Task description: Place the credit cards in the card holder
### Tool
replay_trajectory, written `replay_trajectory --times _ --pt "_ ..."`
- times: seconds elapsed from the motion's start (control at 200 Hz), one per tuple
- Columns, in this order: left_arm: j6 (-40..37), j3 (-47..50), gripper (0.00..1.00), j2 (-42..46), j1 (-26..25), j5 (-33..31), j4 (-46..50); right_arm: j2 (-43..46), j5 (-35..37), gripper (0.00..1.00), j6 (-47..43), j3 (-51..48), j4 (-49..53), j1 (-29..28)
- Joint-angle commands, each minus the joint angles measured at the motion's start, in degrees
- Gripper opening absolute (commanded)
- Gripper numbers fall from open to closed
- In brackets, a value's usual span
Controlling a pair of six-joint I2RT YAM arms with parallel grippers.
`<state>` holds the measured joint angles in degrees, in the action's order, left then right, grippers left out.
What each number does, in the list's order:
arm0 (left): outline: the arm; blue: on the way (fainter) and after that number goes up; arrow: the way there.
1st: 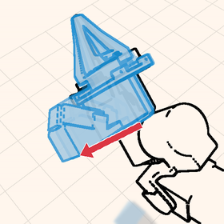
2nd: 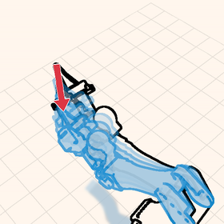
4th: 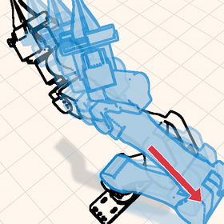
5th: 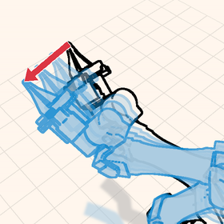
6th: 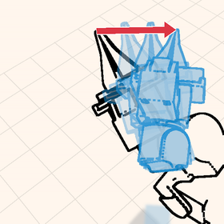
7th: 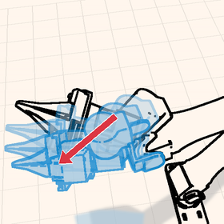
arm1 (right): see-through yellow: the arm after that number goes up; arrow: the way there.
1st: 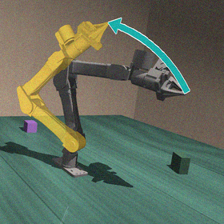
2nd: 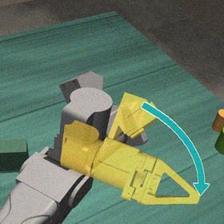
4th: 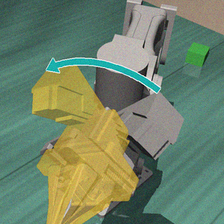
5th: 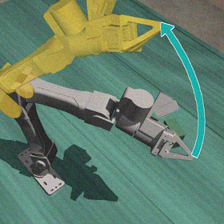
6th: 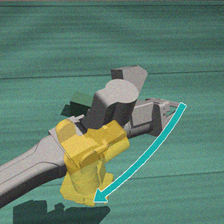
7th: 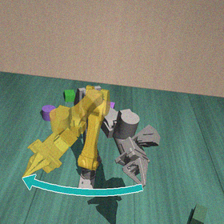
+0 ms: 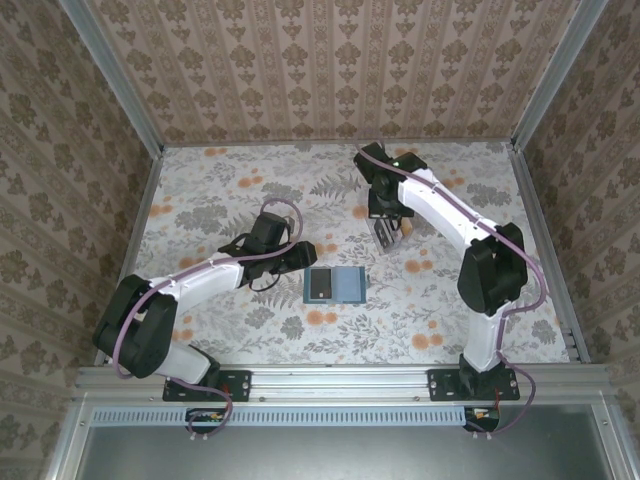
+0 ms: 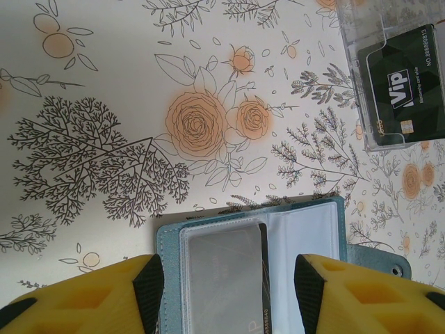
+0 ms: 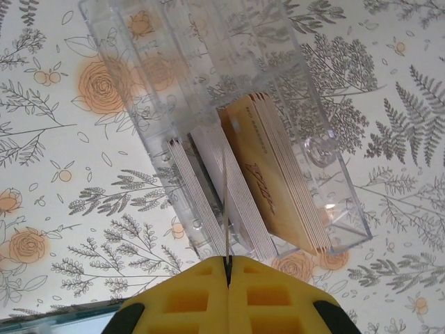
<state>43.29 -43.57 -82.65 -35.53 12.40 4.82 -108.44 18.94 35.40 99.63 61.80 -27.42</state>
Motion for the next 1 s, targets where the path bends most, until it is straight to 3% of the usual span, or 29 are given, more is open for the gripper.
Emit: replay_trajectory --times 0.0,0.255,0.39,0.505,0.725,0.995 --pt "0.6 -1.6 0.56 -0.3 0.5 0.7 2.0 3.9 -0.9 0.02 4.5 -2.1 0.0 -0.7" --pt "2.6 -1.6 0.57 0.9 2.4 4.7 -1.0 14.1 -16.0 0.0 2.8 -11.7 -13.6 -1.0" --pt "4.4 -1.1 0.59 2.5 4.4 9.5 -5.2 18.8 -31.7 0.0 2.5 -19.5 -24.7 -0.6" --pt "8.4 1.3 0.61 2.6 7.4 17.6 -15.1 20.4 -42.6 0.0 4.2 -25.4 -34.4 -0.4" --pt "11.5 1.5 0.63 1.2 9.0 27.5 -24.0 20.9 -52.9 0.0 5.4 -30.5 -43.1 -0.1" --pt "16.6 2.9 0.59 -1.8 9.0 32.9 -35.1 21.0 -57.4 0.0 8.1 -33.7 -49.1 1.4"
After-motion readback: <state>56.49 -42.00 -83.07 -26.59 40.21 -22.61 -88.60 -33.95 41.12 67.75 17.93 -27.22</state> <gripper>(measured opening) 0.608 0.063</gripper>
